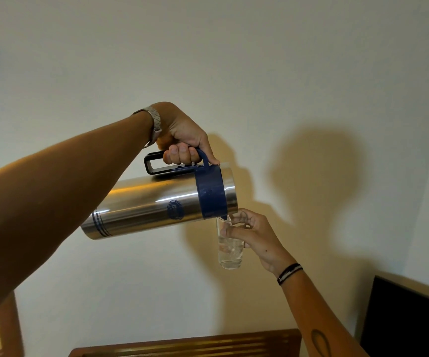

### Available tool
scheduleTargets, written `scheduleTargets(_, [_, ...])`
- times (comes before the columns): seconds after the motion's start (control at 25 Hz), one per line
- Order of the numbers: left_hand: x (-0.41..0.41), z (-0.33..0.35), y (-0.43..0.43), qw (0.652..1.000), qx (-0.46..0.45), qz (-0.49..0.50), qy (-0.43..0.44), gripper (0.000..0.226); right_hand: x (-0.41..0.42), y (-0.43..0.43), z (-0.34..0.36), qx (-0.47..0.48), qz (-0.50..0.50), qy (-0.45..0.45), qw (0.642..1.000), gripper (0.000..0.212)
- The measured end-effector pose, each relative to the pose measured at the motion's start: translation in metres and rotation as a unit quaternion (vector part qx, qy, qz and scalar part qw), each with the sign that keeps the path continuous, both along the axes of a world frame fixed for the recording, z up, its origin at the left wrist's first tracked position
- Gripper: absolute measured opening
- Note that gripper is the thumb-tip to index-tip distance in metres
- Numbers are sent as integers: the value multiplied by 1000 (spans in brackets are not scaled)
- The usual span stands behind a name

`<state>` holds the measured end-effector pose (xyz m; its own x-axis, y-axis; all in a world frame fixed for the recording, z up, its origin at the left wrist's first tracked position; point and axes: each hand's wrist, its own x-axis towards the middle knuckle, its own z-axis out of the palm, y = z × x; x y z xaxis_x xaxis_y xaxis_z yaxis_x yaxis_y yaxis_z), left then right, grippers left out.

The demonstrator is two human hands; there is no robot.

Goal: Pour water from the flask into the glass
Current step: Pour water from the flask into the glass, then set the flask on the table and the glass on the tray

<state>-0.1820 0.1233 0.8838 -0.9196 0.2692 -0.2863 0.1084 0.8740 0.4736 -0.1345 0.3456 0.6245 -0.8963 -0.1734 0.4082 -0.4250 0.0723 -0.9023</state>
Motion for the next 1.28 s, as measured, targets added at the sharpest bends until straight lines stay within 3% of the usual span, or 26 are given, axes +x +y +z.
scheduleTargets(0.12, [-3,1,7,992,-80,-39,-94,60,0,1,-1,0,-3,-1,1000,31])
scheduleTargets(0.52, [0,-6,-5,986,-36,-71,-147,63,-6,5,-6,-3,-15,-3,1000,38])
scheduleTargets(0.76, [4,-49,-59,971,173,-74,-148,64,-10,7,6,-21,-2,-7,1000,51])
scheduleTargets(0.92, [7,-106,-95,940,336,-33,-54,63,-15,-2,15,-28,-22,-12,999,54])
scheduleTargets(1.16, [8,-189,-119,827,562,-5,11,65,-20,-8,19,-53,-45,-5,998,60])
scheduleTargets(1.28, [8,-210,-120,783,622,0,10,68,-21,-4,21,-52,-50,-8,997,48])
